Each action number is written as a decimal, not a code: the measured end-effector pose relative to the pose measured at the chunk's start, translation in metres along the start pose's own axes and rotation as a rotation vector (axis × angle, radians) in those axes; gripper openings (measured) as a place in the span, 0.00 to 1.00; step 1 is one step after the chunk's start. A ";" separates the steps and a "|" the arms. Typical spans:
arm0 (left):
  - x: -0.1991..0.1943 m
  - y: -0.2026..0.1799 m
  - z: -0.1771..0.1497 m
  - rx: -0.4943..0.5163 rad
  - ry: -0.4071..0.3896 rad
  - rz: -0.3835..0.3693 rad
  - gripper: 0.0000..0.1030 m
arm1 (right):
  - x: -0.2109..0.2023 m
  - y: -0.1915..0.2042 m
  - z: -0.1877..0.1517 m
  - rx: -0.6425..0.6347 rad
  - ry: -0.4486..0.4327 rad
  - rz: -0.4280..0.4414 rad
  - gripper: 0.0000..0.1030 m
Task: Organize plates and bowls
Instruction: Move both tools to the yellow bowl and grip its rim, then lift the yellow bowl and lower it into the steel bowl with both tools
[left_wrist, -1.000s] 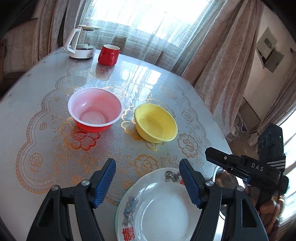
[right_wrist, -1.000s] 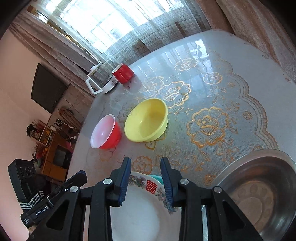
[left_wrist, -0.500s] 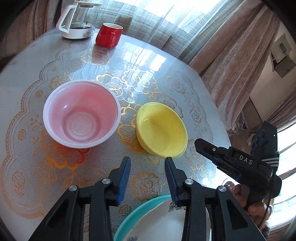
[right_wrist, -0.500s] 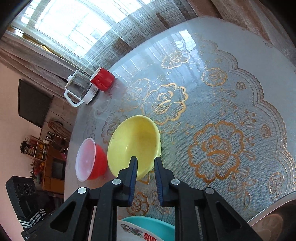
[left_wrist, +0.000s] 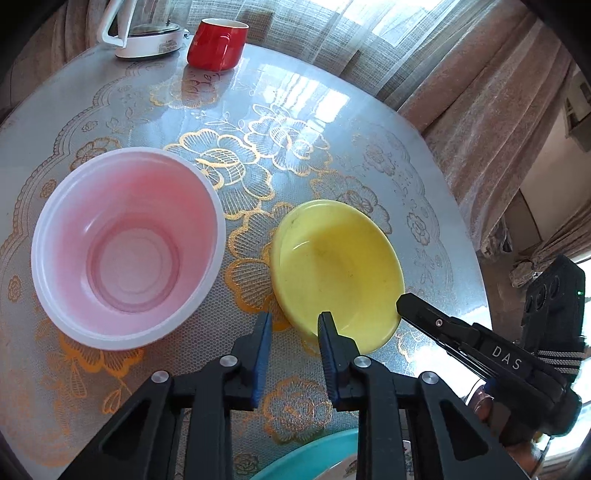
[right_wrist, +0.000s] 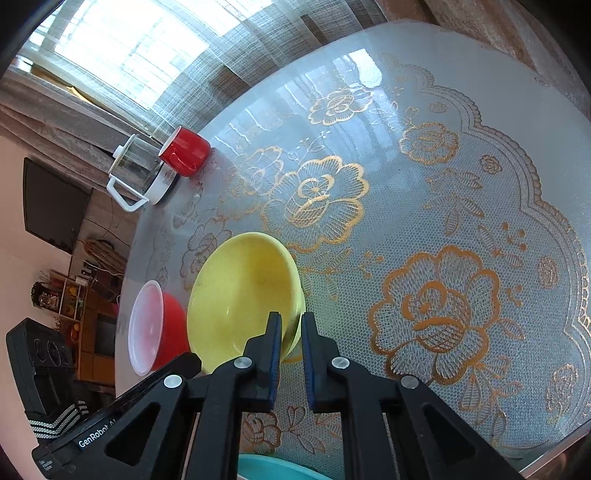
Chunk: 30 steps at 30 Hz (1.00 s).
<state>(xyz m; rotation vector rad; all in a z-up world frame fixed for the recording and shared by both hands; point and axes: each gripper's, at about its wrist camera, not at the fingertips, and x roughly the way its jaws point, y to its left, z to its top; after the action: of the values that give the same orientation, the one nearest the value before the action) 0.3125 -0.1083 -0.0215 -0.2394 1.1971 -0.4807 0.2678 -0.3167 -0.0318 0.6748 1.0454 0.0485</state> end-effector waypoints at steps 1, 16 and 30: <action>0.001 0.001 -0.001 -0.003 -0.004 -0.001 0.19 | -0.001 0.001 0.000 -0.011 -0.002 -0.006 0.08; -0.030 -0.021 -0.030 0.061 -0.084 -0.013 0.18 | -0.033 0.000 -0.022 -0.036 -0.030 0.020 0.08; -0.082 -0.058 -0.086 0.181 -0.172 -0.072 0.19 | -0.117 -0.006 -0.077 -0.063 -0.150 0.055 0.08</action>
<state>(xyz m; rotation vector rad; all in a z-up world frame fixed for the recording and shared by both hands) 0.1963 -0.1140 0.0413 -0.1652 0.9730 -0.6161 0.1429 -0.3245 0.0317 0.6403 0.8779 0.0773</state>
